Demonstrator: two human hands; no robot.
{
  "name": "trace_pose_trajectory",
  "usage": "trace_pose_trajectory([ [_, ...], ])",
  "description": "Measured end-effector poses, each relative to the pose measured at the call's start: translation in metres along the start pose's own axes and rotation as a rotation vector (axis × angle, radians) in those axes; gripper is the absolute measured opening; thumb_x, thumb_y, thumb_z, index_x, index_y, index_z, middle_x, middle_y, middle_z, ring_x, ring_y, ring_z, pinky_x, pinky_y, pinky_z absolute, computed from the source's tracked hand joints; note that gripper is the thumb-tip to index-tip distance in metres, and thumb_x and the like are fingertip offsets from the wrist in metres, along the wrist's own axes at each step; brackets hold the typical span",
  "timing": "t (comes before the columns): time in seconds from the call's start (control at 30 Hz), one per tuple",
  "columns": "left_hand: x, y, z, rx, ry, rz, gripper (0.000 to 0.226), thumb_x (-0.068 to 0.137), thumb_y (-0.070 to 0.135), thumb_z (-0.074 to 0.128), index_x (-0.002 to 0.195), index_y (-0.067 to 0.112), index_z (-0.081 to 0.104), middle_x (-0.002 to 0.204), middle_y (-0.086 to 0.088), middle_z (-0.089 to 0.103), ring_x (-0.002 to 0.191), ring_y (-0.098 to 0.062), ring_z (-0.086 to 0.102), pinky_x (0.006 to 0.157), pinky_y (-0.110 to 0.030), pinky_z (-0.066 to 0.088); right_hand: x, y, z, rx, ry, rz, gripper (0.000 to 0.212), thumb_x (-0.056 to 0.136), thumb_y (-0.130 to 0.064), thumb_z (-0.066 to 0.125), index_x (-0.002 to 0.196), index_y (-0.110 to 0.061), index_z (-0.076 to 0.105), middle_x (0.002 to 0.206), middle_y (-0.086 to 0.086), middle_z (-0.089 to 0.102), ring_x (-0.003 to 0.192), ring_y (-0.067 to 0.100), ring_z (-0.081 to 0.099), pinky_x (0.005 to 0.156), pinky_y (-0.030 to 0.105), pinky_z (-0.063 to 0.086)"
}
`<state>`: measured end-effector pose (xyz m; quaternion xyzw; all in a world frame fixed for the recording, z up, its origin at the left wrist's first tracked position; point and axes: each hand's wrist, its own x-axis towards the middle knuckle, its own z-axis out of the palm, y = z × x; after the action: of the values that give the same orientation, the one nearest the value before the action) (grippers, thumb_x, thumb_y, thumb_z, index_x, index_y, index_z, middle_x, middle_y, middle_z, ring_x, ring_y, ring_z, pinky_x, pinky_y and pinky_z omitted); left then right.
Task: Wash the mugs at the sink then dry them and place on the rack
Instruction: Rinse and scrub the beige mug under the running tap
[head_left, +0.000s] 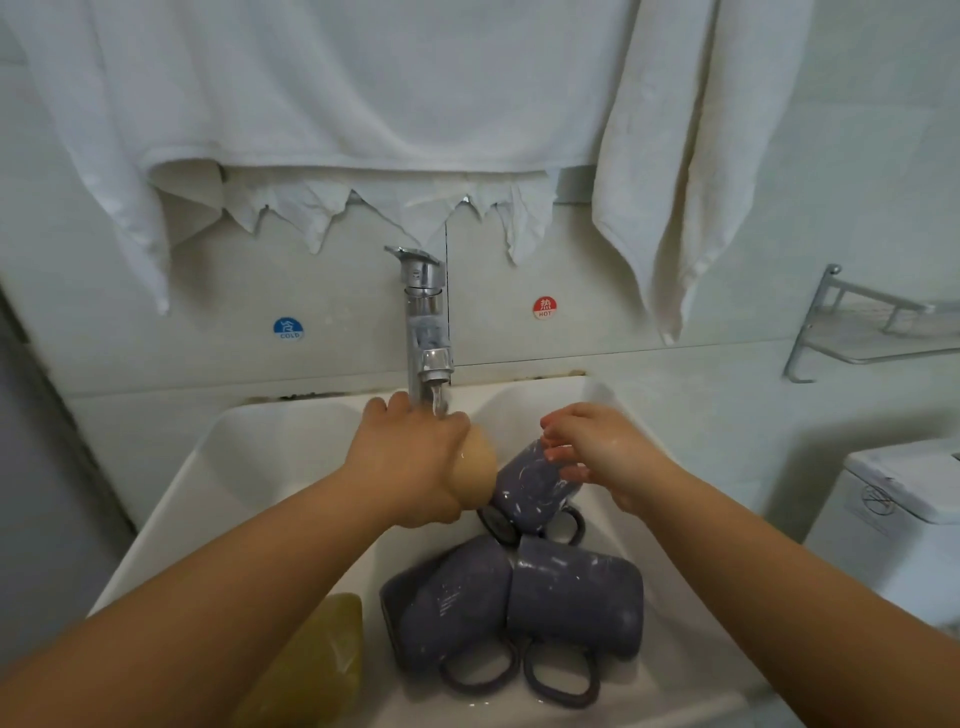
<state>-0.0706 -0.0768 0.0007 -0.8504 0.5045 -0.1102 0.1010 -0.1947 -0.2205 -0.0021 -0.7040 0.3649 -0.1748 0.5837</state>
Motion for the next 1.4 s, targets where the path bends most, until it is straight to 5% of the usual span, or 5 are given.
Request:
trace_pose_trajectory([
  [0.43,-0.018,-0.024,0.006,0.091,-0.136,0.202,0.085,0.074,0.057,0.071,0.145,0.032,0.03,0.143,0.003,0.042,0.126,-0.023,0.04,0.107,-0.039,0.03,-0.001,-0.059,0.047,-0.351,-0.025,-0.458,0.045,0.092,-0.013,0.052,0.135,-0.02,0.039,0.13,0.003,0.049,0.104,0.018,0.053,0.075,0.024,0.044],
  [0.6,-0.018,-0.034,0.005,-0.277,-0.164,0.007,0.085,0.067,0.062,0.074,0.139,0.038,0.035,0.132,0.006,0.052,0.114,-0.019,0.049,0.097,-0.037,0.043,-0.005,-0.092,0.057,-0.465,-0.006,-0.615,0.073,0.091,-0.001,0.048,0.152,-0.024,0.015,0.155,0.001,0.023,0.142,0.026,0.022,0.111,0.039,0.027],
  [0.83,-0.024,-0.062,0.014,-1.241,-0.459,-0.514,0.084,0.061,0.064,0.075,0.127,0.018,0.05,0.114,-0.007,0.064,0.101,-0.026,0.064,0.087,-0.039,0.056,-0.002,-0.119,0.07,-0.412,-0.016,-0.648,0.06,0.086,0.006,0.041,0.138,-0.024,0.039,0.106,-0.001,0.044,0.108,0.03,0.05,0.084,0.04,0.051],
  [1.0,-0.038,-0.063,0.029,-1.638,-0.573,-0.817,0.079,0.061,0.062,0.076,0.114,0.008,0.051,0.092,-0.021,0.071,0.084,-0.034,0.068,0.067,-0.037,0.054,-0.001,-0.109,0.066,-0.484,0.009,-0.676,0.064,0.087,0.005,0.041,0.142,-0.029,0.037,0.131,0.004,0.044,0.12,0.027,0.045,0.093,0.038,0.047],
  [1.4,-0.037,-0.088,-0.002,-1.418,-0.677,-0.802,0.081,0.067,0.063,0.069,0.113,-0.001,0.051,0.084,-0.025,0.072,0.063,-0.035,0.071,0.052,-0.034,0.056,-0.013,-0.096,0.057,-0.602,-0.07,-0.642,0.08,0.089,0.002,0.046,0.152,-0.035,0.012,0.151,0.004,0.032,0.129,0.028,0.041,0.097,0.036,0.045],
])
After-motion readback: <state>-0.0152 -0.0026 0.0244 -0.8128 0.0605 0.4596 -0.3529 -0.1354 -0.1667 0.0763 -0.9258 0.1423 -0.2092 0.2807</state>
